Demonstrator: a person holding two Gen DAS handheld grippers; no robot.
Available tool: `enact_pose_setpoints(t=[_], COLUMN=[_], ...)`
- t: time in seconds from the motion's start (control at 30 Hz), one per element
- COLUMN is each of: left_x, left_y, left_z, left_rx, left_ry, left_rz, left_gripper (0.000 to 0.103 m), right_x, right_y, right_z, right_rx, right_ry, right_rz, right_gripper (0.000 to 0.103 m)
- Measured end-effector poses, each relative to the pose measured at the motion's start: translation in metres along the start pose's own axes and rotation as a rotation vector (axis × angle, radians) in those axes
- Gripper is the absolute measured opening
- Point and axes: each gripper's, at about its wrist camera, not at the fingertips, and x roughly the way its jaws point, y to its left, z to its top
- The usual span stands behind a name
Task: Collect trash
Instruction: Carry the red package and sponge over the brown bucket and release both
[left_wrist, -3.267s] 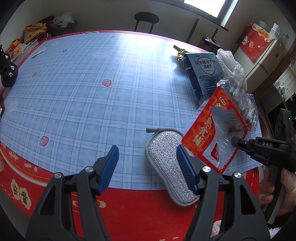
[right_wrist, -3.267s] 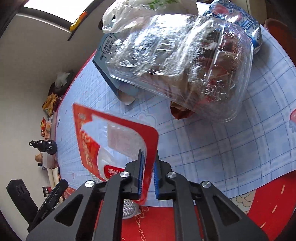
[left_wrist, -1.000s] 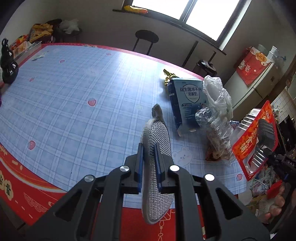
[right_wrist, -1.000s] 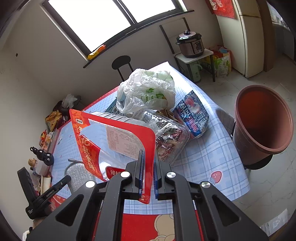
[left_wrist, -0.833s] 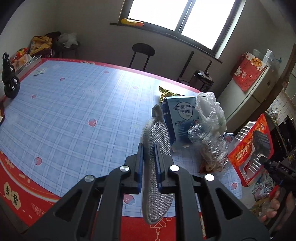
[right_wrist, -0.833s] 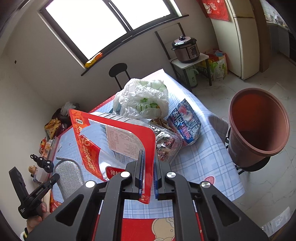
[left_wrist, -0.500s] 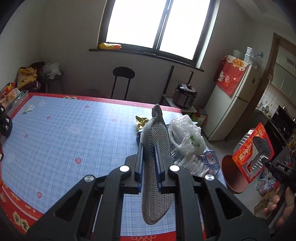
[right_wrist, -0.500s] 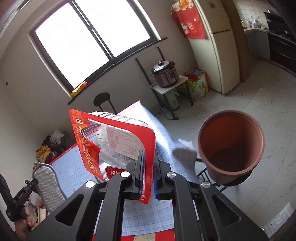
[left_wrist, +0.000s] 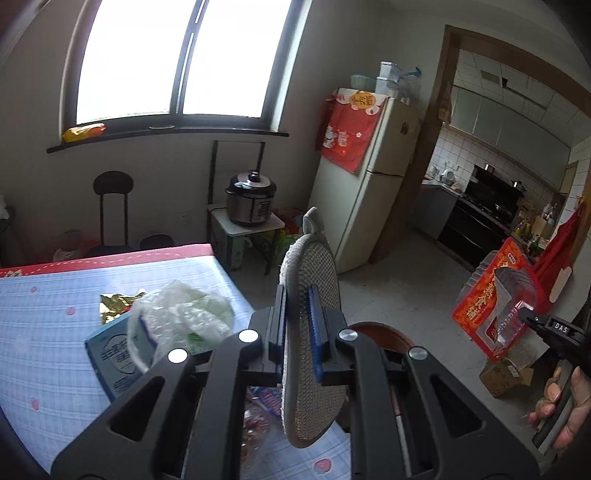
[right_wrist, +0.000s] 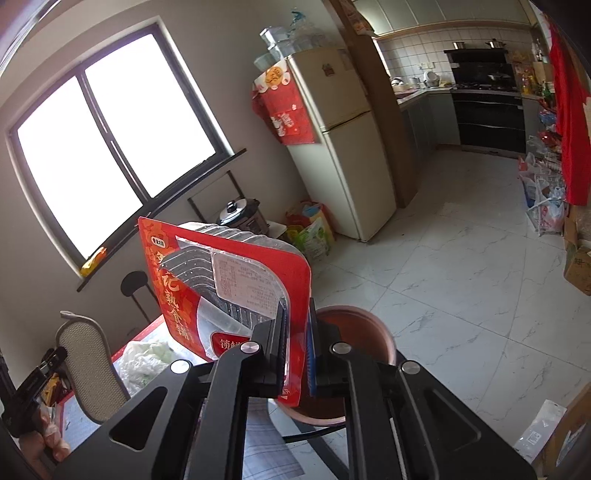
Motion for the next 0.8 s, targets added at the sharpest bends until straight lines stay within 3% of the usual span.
enact_pose_setpoints(t=[0.17,0.33,0.37,0.43,0.6,0.63,0.67,0.8], left_x=[0.071,0.118,0.124,0.129,0.106,0.096,0.088,0.046], left_y=[-0.073,-0.131,-0.138,-0.142,-0.129,-0.124,-0.118,-0.087], left_z=[0.006,0.015,0.017,0.023,0.029,0.028,0.027,0.027], left_rx=[0.061,0.144,0.148,0.13,0.119,0.13,0.137,0.161], left_ry=[0.013,-0.005,-0.014,-0.044,-0.064,-0.065,-0.076,-0.112], left_rz=[-0.093,-0.166,-0.175,-0.185,-0.165,-0.149,-0.127,-0.044], left_gripper=[0.015,0.019,0.023,0.053,0.066,0.082,0.088,0.095], right_x=[-0.009,-0.011,-0.011,-0.009,-0.007,-0.005,-0.004,0.001], right_y=[-0.044,-0.08,-0.084,-0.087,-0.082,-0.082,-0.08,-0.067], right_z=[0.009,0.019,0.02,0.022,0.026,0.028,0.029,0.037], right_rx=[0.014,0.04,0.046,0.053,0.037,0.033,0.027,-0.008], right_ry=[-0.017,-0.034,-0.037,-0.043,-0.066,-0.067,-0.068,-0.076], right_rz=[-0.086,-0.15,-0.155,-0.153,-0.131,-0.126,-0.122,-0.112], right_gripper=[0.009,0.009,0.009,0.009,0.009,0.009,0.009,0.009])
